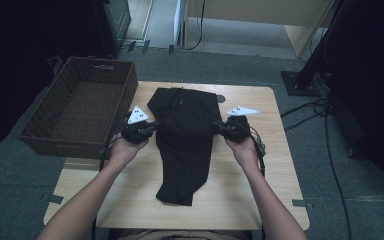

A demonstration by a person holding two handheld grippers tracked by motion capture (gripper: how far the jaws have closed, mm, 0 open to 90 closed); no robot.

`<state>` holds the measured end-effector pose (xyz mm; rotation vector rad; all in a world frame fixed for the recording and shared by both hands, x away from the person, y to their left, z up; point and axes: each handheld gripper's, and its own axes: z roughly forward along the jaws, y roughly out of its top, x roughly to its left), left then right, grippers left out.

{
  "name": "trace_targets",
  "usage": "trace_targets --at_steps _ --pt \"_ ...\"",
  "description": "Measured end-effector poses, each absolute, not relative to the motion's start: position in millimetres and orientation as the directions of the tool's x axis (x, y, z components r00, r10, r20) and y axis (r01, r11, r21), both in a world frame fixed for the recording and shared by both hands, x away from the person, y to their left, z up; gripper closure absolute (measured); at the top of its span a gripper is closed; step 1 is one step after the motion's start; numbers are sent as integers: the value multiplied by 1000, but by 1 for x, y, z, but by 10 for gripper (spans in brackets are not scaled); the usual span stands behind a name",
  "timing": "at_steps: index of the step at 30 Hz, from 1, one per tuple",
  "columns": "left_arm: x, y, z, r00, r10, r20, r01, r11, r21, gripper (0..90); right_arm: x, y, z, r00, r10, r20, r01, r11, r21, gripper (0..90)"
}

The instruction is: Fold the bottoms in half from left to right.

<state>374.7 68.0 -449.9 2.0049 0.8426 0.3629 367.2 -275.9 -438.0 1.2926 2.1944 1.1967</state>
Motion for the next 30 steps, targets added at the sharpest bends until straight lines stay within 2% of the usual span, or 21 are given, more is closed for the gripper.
trace_targets --at_steps 2,4,7,11,15,23,27,30 --pt "366 70 -460 732 671 -114 461 -366 809 862 358 -278 -449 -547 828 124 569 258 781 791" --pt "361 70 -468 739 659 -144 494 -384 780 767 349 -280 -462 -542 830 131 601 274 750 699" --pt "358 74 -468 738 656 -158 513 -393 763 654 340 -285 -466 -543 824 162 619 262 741 658" --pt "371 76 -456 722 672 -163 515 -365 776 630 344 -288 -453 -542 819 188 601 221 768 606" --pt "395 65 -455 709 686 -164 528 -362 768 607 367 -279 -453 -536 821 195 599 207 774 568" --pt "425 48 -480 690 706 -160 568 -390 725 510 419 -255 -483 -507 831 229 663 206 720 439" --pt "428 46 -494 690 705 -164 593 -421 687 454 424 -249 -501 -497 845 196 684 243 688 387" --pt "428 43 -504 699 696 -161 596 -444 669 449 424 -251 -509 -476 847 238 699 200 686 383"
